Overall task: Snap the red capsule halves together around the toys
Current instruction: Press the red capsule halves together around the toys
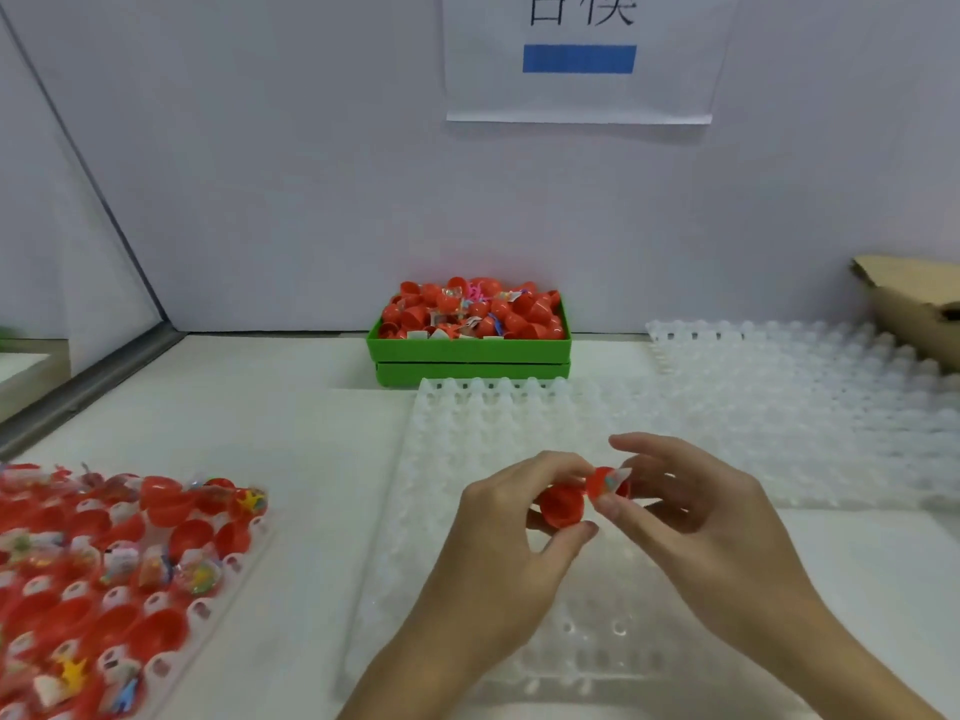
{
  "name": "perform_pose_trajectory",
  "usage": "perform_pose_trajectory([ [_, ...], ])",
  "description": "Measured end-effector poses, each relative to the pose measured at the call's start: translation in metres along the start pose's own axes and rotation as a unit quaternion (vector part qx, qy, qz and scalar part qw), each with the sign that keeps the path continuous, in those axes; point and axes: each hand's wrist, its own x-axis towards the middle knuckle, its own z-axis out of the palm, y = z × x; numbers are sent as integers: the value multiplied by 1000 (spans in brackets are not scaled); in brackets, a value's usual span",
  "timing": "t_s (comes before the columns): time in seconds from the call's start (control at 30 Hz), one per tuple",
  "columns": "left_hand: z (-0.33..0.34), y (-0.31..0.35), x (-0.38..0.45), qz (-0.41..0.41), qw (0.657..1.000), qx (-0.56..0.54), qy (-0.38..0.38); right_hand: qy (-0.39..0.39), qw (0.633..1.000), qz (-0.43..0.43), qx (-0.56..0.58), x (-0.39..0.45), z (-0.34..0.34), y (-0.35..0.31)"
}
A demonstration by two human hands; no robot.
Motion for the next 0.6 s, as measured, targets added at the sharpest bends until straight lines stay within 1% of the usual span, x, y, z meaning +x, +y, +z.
perform_pose_trajectory([
  [0.07, 1, 2, -1, 2, 1000, -22, 6, 4, 999, -6, 33, -1, -2, -3],
  [0.13, 2, 5, -2, 24, 999, -23, -5, 4, 998, -19, 55, -1, -3, -5],
  [0.23, 2, 8, -2, 85, 996, 24, -12, 5, 997, -42, 67, -3, -4, -7],
  [0.3, 1, 9, -2, 107, 994, 35, -6, 1, 997, -52, 54, -3, -5, -9],
  [0.37, 2, 10, -2, 104, 994, 20, 4, 2, 997, -56, 51, -3, -7, -10],
  [0.5, 3, 13, -2, 75, 996, -35, 18, 5, 995, -53, 84, -2, -8, -11],
  [0.6, 3, 14, -2, 71, 997, -34, 16, 8, 995, -49, 82, -2, -9, -12],
])
